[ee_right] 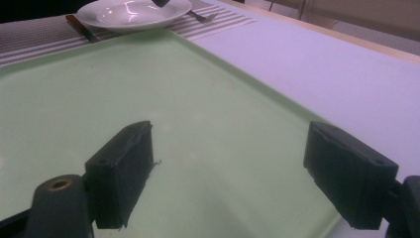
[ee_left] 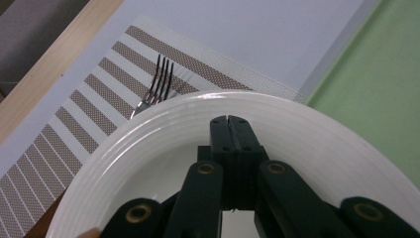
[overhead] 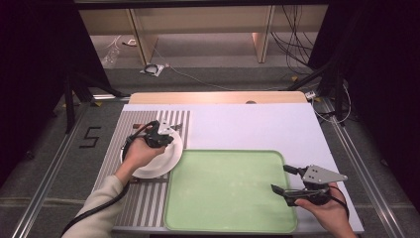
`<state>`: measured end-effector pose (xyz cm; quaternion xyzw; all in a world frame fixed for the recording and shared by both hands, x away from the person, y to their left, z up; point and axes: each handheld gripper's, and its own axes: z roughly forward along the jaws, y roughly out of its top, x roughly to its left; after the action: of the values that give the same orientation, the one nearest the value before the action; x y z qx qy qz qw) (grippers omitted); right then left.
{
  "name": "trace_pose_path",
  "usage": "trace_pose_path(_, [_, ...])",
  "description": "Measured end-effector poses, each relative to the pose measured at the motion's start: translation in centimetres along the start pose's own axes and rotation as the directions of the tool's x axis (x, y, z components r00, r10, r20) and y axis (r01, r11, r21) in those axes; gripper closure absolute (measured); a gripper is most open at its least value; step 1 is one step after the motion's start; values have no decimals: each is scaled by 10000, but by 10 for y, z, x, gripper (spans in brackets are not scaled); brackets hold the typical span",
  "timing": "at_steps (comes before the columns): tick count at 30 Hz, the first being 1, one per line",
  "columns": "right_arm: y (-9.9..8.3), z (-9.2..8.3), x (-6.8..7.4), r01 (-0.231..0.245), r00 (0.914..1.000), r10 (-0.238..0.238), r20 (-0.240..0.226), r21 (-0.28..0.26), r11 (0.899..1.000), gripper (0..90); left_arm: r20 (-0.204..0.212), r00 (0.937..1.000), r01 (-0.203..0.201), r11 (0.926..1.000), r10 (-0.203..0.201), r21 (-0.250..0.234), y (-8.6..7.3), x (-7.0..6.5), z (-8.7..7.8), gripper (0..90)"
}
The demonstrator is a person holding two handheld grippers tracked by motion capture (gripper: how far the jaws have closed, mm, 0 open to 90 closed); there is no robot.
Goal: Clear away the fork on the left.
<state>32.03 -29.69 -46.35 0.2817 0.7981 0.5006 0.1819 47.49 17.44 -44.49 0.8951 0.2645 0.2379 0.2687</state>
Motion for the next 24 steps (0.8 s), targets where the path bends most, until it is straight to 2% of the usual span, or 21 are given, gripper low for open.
trace_pose_path(8, [0, -1, 0, 43, 10000, -43, 62, 56, 10000, 204, 6, 10000, -31, 9997, 31, 238, 14, 13, 11, 898])
trace_pose_path(14, [0, 0, 0, 0, 10000, 1, 25, -93, 10000, 199, 40, 9999, -148, 9986, 146, 514, 26, 21, 25, 899])
trace_pose_path(18, [0, 0, 0, 20, 10000, -20, 28, -97, 10000, 198, 48, 9991, -433, 9960, 431, 777, 33, 25, 32, 898])
trace_pose_path(24, [-1, 0, -1, 7, 10000, -7, 22, -87, 10000, 198, 148, 9991, -405, 9935, 391, 1062, 40, 33, 47, 899])
